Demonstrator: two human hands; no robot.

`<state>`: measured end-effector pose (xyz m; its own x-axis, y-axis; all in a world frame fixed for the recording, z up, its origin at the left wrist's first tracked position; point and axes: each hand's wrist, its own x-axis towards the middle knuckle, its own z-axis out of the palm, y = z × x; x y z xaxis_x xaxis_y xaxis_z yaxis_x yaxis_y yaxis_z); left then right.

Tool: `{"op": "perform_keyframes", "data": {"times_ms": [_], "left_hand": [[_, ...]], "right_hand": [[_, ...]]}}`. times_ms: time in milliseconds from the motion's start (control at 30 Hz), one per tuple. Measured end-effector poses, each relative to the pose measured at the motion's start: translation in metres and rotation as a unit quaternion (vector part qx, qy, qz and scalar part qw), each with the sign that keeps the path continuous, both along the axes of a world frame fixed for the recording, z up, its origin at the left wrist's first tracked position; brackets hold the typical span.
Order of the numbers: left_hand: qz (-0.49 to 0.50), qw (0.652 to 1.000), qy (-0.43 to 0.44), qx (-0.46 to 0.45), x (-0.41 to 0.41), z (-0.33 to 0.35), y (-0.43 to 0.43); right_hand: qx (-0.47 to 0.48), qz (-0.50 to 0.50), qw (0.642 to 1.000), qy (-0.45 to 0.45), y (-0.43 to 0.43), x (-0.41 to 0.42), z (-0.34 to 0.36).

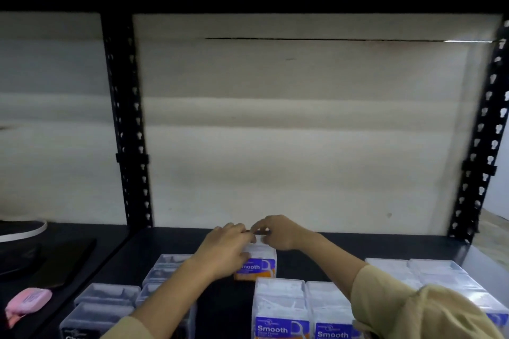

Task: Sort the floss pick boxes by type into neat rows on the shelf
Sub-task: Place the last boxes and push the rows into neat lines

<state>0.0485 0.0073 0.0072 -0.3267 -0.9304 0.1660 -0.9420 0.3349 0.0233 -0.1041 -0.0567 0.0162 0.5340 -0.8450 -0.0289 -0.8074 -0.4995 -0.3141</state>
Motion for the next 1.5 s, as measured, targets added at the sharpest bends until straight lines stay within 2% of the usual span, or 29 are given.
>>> {"op": "perform_keyframes", "data": {"times_ms": [167,400,800,1167,1500], "left_hand": [[0.0,1.0,0.001,0.019,0.006,-0.003,-0.004],[-0.006,0.999,0.016,0.029,0.007,-0.006,-0.007],[-0.009,0.998,0.044,0.049,0.003,-0.007,-0.011],[-0.054,0.993,0.072,0.079,-0.023,-0.002,0.0],[-0.077,0.99,0.05,0.106,-0.028,0.005,0.01]], "right_hand": [[0.056,0.016,0.998,-0.025,-0.008,-0.002,-0.001],[0.029,0.014,0.999,-0.022,-0.012,-0.021,-0.003],[0.037,-0.044,0.998,0.0,0.008,-0.121,-0.001],[0.055,-0.017,0.998,-0.017,0.042,-0.13,-0.005],[0.049,0.006,0.999,-0.008,0.055,-0.139,-0.006]]}}
